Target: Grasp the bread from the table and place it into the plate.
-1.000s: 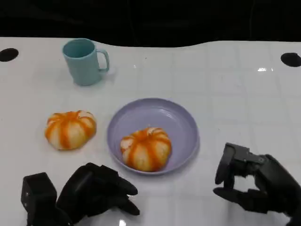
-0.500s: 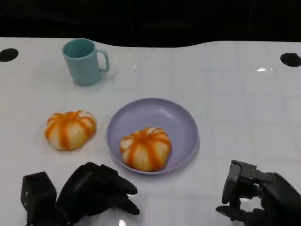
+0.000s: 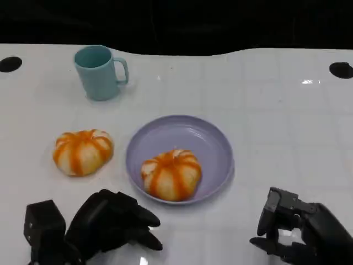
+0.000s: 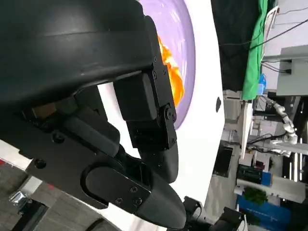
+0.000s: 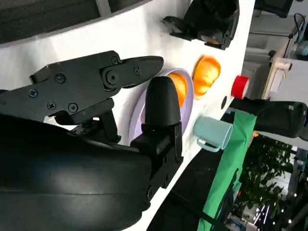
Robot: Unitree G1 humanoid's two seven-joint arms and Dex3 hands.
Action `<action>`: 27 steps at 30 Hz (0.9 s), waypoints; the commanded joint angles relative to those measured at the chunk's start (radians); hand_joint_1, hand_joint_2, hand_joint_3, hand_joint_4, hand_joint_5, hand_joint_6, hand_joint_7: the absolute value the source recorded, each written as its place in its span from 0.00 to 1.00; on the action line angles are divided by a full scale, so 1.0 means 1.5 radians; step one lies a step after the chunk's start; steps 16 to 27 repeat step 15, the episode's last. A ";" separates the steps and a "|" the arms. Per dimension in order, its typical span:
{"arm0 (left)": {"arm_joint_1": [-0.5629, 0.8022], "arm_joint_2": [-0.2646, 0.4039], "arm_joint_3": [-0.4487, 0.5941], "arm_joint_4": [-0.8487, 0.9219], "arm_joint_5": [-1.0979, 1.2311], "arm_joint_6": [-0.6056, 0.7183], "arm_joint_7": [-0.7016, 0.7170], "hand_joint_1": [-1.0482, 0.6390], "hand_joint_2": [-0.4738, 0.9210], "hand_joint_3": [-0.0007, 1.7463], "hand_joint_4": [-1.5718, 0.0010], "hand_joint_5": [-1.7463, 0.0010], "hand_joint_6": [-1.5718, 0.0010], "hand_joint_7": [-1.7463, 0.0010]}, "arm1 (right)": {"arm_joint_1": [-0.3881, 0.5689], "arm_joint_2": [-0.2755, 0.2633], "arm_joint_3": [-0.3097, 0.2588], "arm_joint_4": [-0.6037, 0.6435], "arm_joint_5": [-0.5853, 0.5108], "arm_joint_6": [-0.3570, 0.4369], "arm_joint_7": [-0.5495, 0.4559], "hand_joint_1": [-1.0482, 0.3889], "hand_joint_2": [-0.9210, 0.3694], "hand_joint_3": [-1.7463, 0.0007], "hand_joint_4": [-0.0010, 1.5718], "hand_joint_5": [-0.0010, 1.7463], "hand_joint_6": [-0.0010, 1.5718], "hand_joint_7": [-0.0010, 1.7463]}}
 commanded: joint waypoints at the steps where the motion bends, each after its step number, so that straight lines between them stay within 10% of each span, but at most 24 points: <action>1: -0.011 0.015 0.007 0.016 -0.002 -0.012 -0.005 0.00 0.91 0.00 0.00 0.90 0.02 1.00 | -0.014 0.002 -0.011 0.027 -0.002 -0.029 -0.005 0.54 0.00 0.95 0.46 1.00 0.33 1.00; 27: -0.023 0.016 0.009 0.039 0.001 -0.027 -0.004 0.00 0.92 0.00 0.00 0.90 0.02 1.00 | -0.032 0.008 -0.017 0.061 -0.015 -0.055 -0.010 0.53 0.00 0.96 0.47 1.00 0.33 1.00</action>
